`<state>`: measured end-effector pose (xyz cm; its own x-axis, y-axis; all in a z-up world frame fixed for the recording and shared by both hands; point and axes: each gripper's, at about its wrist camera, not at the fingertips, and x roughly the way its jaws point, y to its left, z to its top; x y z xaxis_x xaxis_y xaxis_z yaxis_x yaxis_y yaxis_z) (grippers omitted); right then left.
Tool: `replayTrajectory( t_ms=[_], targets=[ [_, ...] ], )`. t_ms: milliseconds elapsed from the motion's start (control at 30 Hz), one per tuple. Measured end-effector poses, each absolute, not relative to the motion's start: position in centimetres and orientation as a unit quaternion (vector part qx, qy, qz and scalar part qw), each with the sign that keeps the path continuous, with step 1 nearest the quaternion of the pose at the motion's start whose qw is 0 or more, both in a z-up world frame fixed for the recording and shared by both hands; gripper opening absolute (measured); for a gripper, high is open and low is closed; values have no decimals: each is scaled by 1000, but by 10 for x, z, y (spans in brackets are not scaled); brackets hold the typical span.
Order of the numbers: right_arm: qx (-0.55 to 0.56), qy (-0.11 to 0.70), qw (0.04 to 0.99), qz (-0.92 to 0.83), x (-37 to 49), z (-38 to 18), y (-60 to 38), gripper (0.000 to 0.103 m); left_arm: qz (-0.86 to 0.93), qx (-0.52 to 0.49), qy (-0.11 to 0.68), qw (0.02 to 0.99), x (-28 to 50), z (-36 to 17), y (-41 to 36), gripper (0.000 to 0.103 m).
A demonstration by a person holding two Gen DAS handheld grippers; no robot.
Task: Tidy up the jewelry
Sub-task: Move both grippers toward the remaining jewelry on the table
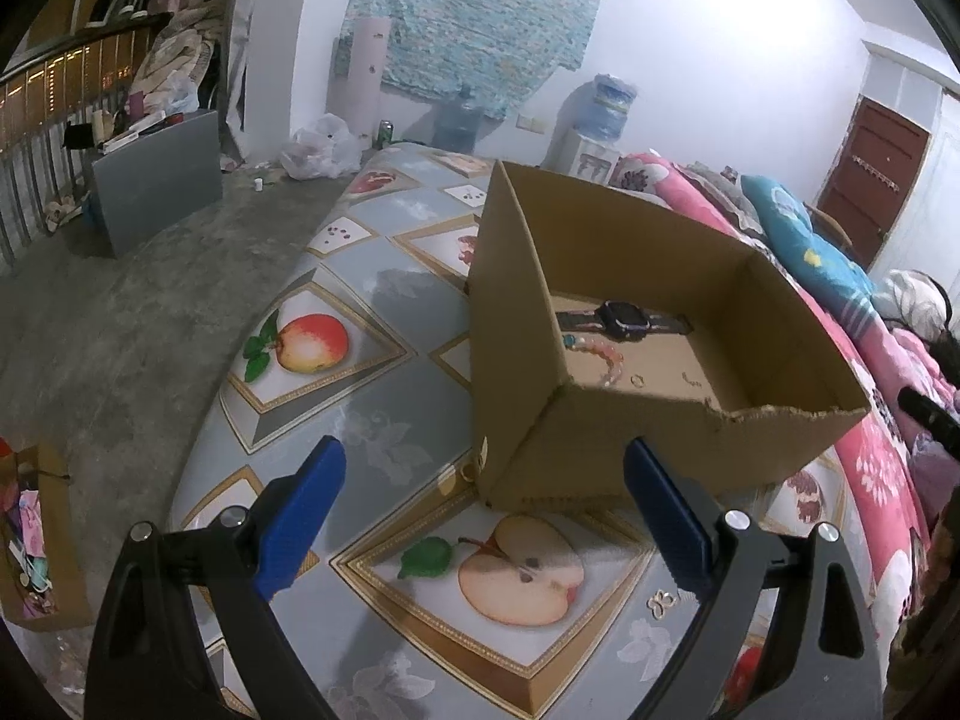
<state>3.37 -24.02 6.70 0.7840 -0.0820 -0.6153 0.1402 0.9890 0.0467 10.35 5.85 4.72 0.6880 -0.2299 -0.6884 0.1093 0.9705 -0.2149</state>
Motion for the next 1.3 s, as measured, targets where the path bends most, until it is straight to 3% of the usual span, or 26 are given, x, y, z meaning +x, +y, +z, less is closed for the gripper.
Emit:
replayTrajectory(
  t_ms=[400, 1300],
  targets=[
    [43, 262, 963, -40, 12, 80, -231, 95, -111, -55, 390, 913, 86, 41, 49, 92],
    [13, 286, 958, 22, -15, 52, -199, 95, -186, 30, 394, 899, 43, 26, 3, 92]
  ],
)
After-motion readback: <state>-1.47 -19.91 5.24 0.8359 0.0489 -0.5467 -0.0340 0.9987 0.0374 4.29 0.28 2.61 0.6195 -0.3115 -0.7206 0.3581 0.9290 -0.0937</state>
